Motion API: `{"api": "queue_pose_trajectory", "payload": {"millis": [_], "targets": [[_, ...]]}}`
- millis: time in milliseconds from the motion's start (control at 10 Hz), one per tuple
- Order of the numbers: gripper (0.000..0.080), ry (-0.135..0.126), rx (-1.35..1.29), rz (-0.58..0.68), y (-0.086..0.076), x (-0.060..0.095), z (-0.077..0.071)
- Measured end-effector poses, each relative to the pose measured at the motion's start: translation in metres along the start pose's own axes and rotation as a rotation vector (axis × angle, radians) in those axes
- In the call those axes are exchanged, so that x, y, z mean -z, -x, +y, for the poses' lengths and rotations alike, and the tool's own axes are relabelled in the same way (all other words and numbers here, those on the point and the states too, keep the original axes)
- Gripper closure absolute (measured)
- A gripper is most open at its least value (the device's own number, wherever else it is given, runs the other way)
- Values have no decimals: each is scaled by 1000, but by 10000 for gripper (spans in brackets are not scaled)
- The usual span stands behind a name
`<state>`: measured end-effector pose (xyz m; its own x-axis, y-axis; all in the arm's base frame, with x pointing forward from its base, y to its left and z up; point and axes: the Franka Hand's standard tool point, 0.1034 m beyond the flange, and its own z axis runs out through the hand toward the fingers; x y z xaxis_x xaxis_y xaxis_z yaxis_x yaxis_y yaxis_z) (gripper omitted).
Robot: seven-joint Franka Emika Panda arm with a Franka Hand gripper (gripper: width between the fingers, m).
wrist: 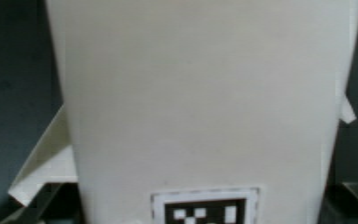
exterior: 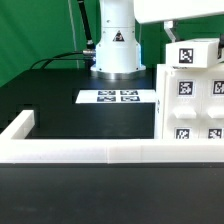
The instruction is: Assemble cabinet
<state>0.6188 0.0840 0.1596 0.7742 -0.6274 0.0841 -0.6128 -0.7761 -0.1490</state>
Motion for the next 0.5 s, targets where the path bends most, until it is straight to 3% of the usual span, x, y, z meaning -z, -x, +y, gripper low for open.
{"api": "queue_pose_trajectory", "payload": {"millis": [300,500], "targets": [[243,0,-170,-1,0,0,0],[243,-10,-436,-7,0,0,2]]}}
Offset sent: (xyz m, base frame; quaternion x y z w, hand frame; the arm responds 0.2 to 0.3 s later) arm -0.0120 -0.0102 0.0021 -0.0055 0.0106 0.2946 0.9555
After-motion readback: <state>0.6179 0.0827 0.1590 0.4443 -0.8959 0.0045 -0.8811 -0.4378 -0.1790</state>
